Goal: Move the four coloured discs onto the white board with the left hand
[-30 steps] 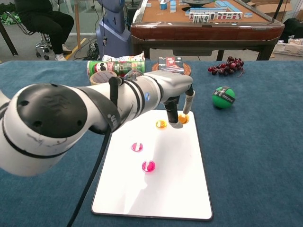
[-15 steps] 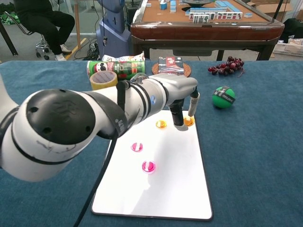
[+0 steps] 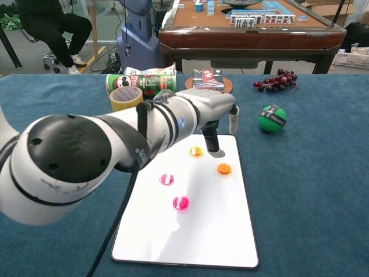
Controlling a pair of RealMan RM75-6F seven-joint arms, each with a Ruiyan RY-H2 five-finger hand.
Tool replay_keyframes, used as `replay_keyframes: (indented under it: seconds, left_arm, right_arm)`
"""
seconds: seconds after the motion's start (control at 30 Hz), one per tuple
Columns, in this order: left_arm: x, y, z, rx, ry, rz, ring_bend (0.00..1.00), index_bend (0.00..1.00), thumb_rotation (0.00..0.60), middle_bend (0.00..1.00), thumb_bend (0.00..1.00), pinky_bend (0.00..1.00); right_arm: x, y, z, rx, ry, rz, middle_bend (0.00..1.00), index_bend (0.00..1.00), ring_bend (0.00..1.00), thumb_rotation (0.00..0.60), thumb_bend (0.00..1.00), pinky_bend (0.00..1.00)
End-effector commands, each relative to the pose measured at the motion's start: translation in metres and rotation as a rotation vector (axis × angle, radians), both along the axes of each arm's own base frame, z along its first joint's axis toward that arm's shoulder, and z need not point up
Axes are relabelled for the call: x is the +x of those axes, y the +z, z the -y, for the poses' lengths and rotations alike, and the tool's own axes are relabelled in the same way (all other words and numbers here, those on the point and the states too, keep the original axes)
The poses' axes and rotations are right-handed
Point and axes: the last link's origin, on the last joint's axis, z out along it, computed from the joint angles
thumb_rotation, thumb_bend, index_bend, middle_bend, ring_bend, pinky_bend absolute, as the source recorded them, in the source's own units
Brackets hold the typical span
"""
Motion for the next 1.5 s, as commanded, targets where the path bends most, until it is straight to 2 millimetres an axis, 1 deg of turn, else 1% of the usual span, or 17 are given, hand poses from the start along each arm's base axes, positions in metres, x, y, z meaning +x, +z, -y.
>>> replay_keyframes:
  seconds: [0.03,0.27,0.47,0.6,0.73,0.8,0.87,0.9,1.0,1.03,1.07,1.1,1.17,1.23,1.33,1.5]
  left_arm:
    - [-0.007,0.005,-0.001,0.010,0.010,-0.003,1.00,0.40,0.600,1.00,0.26,1.00]
    - [-0.035,0.028,0.001,0.037,0.035,-0.010,1.00,0.40,0.600,1.00,0.26,1.00]
    - [-0.071,0.054,0.002,0.073,0.065,0.000,1.00,0.38,0.600,1.00,0.26,1.00]
    - [-0.097,0.076,0.006,0.108,0.089,0.020,1.00,0.37,0.600,1.00,0.27,1.00]
    - [-0.120,0.100,0.012,0.171,0.065,0.024,1.00,0.36,0.600,1.00,0.27,1.00]
    - [-0.134,0.112,0.015,0.202,0.070,0.042,0.99,0.36,0.600,1.00,0.27,1.00]
    - [-0.145,0.123,0.018,0.225,0.072,0.047,0.94,0.35,0.600,0.98,0.27,1.00]
    - [-0.153,0.130,0.020,0.238,0.072,0.045,0.91,0.35,0.600,0.95,0.27,1.00]
    - [-0.172,0.147,0.026,0.275,0.063,0.033,0.79,0.34,0.600,0.82,0.27,1.00]
    - [-0.178,0.151,0.028,0.287,0.061,0.030,0.73,0.33,0.600,0.75,0.27,0.98]
    - [-0.187,0.157,0.031,0.303,0.061,0.030,0.70,0.33,0.600,0.72,0.27,0.97]
    - [-0.194,0.161,0.033,0.315,0.064,0.033,0.64,0.33,0.600,0.66,0.27,0.92]
    - [-0.210,0.170,0.036,0.344,0.076,0.043,0.57,0.33,0.600,0.59,0.27,0.85]
    - [-0.223,0.178,0.039,0.372,0.087,0.059,0.52,0.33,0.600,0.55,0.26,0.81]
    - [-0.242,0.190,0.045,0.420,0.094,0.078,0.48,0.34,0.600,0.51,0.27,0.74]
    - [-0.271,0.211,0.057,0.500,0.074,0.069,0.48,0.35,0.600,0.50,0.27,0.72]
  right_arm:
    - [0.000,0.000,0.000,0.001,0.000,-0.001,0.29,0.25,0.29,0.600,0.00,0.48]
    - [0.002,-0.004,0.002,0.016,0.003,-0.012,0.29,0.25,0.29,0.600,0.00,0.48]
    - [0.005,-0.009,0.004,0.035,0.008,-0.026,0.29,0.25,0.29,0.600,0.00,0.48]
    - [0.007,-0.013,0.006,0.049,0.010,-0.039,0.29,0.25,0.29,0.600,0.00,0.48]
    - [0.009,-0.018,0.008,0.066,0.010,-0.054,0.29,0.25,0.29,0.600,0.00,0.48]
    - [0.010,-0.020,0.009,0.074,0.011,-0.062,0.29,0.25,0.29,0.600,0.00,0.48]
    - [0.011,-0.023,0.010,0.081,0.011,-0.069,0.29,0.25,0.29,0.600,0.00,0.48]
    - [0.012,-0.024,0.011,0.086,0.011,-0.075,0.29,0.25,0.29,0.600,0.00,0.48]
    - [0.013,-0.028,0.013,0.100,0.010,-0.088,0.29,0.25,0.29,0.600,0.00,0.48]
    - [0.014,-0.030,0.013,0.104,0.011,-0.092,0.29,0.25,0.29,0.600,0.00,0.48]
    - [0.014,-0.031,0.014,0.109,0.011,-0.097,0.29,0.25,0.29,0.600,0.00,0.48]
    - [0.015,-0.032,0.015,0.113,0.011,-0.100,0.29,0.25,0.29,0.600,0.00,0.48]
    - [0.016,-0.035,0.016,0.122,0.012,-0.109,0.29,0.25,0.29,0.600,0.00,0.48]
    - [0.017,-0.037,0.018,0.129,0.012,-0.116,0.29,0.25,0.29,0.600,0.00,0.48]
    - [0.019,-0.041,0.019,0.139,0.015,-0.126,0.29,0.25,0.29,0.600,0.00,0.48]
    - [0.019,-0.044,0.021,0.151,0.013,-0.136,0.29,0.25,0.29,0.600,0.00,0.48]
